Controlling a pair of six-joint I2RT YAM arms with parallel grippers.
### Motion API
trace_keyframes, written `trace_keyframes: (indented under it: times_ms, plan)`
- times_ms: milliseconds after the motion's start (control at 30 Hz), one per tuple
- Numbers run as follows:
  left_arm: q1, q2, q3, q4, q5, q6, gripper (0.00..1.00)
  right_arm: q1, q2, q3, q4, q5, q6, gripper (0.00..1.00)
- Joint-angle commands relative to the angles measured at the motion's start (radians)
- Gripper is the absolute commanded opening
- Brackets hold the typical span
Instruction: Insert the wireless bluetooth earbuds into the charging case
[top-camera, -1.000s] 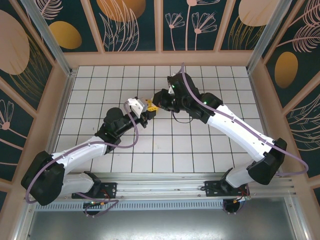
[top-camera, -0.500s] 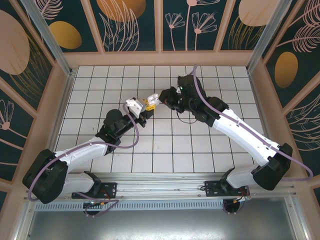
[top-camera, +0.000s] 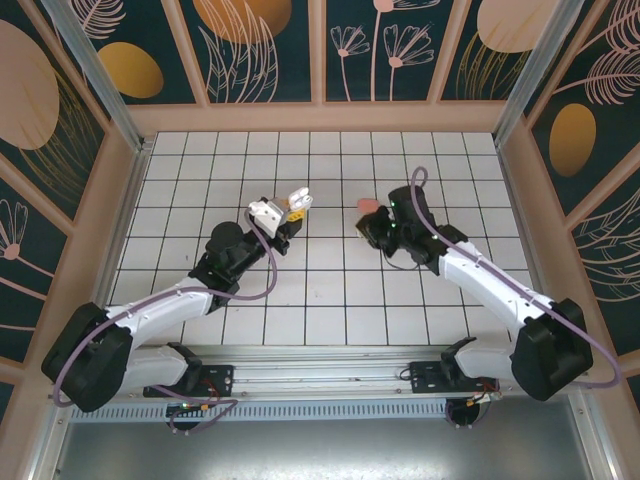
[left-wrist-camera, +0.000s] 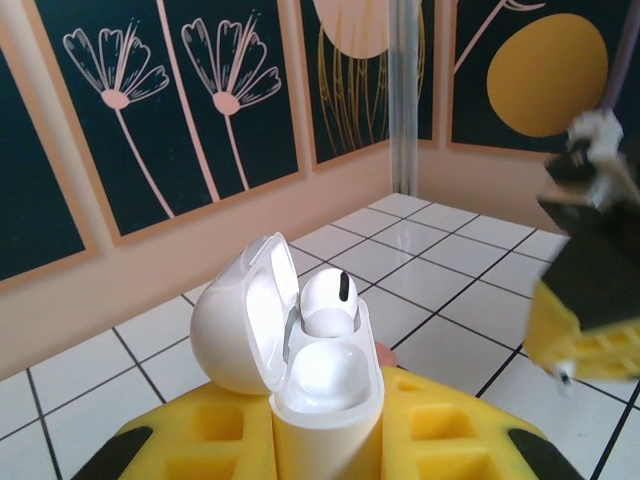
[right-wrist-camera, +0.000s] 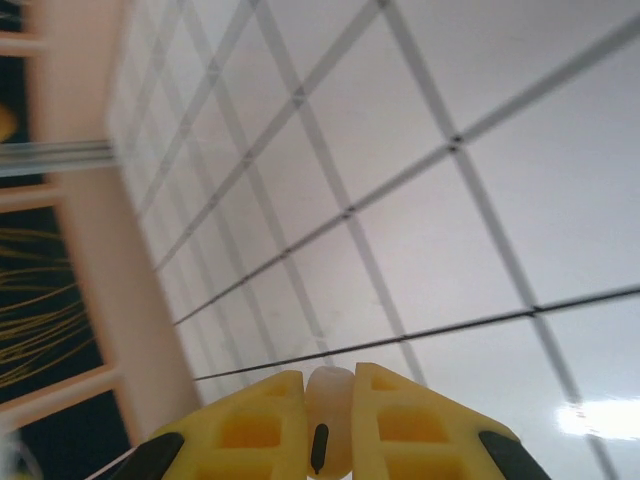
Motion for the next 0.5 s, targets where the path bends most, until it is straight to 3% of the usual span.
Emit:
trace_keyframes:
  times_ms: [0, 167, 467]
  plan:
    - [0.004, -0.037, -0.023, -0.004, -0.026, 0.01, 0.0, -0.031, 0.029, -0.079, 0.037, -0.049, 0.036, 0.09]
    - [0.004, -0.057, -0.044, -0.004, -0.026, 0.005, 0.0, -0.055, 0.128, -0.125, 0.026, -0.077, 0.03, 0.12]
    - [0.003, -0.07, -0.066, 0.01, -0.009, -0.001, 0.0, -0.091, 0.342, -0.057, -0.033, -0.145, -0.046, 0.25]
